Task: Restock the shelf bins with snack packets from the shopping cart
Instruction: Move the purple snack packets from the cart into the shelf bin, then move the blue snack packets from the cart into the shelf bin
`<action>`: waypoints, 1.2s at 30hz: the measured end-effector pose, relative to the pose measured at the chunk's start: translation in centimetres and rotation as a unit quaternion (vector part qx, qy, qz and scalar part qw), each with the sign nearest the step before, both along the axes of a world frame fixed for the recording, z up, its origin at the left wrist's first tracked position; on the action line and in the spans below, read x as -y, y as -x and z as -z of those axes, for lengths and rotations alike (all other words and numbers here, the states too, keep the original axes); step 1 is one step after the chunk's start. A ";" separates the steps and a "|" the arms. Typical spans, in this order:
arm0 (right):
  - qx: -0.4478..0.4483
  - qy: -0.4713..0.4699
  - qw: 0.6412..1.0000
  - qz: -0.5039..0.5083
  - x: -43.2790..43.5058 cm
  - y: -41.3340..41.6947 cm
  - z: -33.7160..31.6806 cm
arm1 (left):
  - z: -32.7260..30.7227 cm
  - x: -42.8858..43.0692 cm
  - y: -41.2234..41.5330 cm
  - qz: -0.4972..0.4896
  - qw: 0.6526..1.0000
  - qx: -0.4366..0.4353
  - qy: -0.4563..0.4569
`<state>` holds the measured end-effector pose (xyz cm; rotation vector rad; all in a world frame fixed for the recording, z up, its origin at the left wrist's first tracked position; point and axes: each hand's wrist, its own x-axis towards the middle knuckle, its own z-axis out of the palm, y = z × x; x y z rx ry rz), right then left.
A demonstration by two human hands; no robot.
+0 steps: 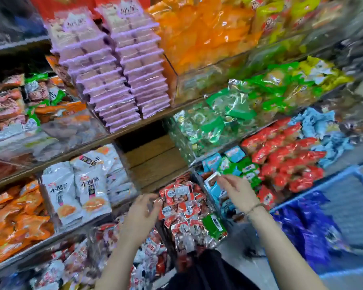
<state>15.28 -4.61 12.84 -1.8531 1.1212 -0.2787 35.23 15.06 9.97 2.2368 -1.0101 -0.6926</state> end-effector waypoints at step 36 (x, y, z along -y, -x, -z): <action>-0.183 -0.150 0.955 0.180 6.4 45.3 16.6 | 16.7 11.0 38.2 0.027 0.938 -0.210 -0.274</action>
